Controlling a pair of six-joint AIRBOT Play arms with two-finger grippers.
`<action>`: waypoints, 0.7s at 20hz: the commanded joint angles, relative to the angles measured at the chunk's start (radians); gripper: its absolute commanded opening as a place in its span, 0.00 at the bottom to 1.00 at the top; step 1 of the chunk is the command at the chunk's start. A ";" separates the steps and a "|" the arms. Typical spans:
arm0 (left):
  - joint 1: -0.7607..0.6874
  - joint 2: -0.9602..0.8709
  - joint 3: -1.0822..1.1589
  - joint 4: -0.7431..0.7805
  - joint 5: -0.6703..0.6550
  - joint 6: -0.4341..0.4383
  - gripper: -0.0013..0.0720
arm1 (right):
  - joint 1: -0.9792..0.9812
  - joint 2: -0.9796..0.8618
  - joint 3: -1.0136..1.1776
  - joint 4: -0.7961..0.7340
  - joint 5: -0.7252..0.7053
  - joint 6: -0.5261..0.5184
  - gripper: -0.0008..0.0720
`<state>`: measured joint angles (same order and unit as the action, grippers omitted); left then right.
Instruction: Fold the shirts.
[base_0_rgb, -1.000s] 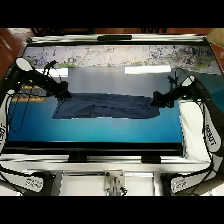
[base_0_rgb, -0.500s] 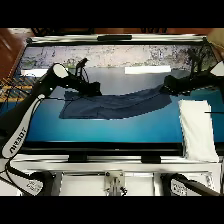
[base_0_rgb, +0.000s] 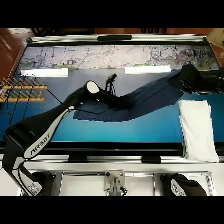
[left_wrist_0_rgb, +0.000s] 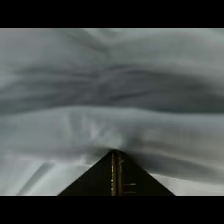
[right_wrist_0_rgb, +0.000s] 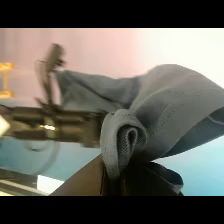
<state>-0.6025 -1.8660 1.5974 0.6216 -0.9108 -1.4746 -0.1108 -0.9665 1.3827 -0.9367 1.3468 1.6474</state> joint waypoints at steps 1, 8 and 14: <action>-0.076 -0.040 0.001 -0.072 0.121 0.052 0.07 | 0.001 0.075 0.001 0.069 -0.012 0.070 0.12; 0.149 0.164 0.001 0.229 -0.061 0.049 0.07 | 0.034 0.038 0.001 0.072 -0.035 0.087 0.12; 0.478 0.489 0.001 0.295 -0.113 0.049 0.07 | 0.392 -0.258 0.001 0.044 -0.370 0.071 0.12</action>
<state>-0.2634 -1.5169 1.5974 0.8707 -0.9844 -1.4261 0.1303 -1.0870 1.3830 -0.8749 1.1500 1.7229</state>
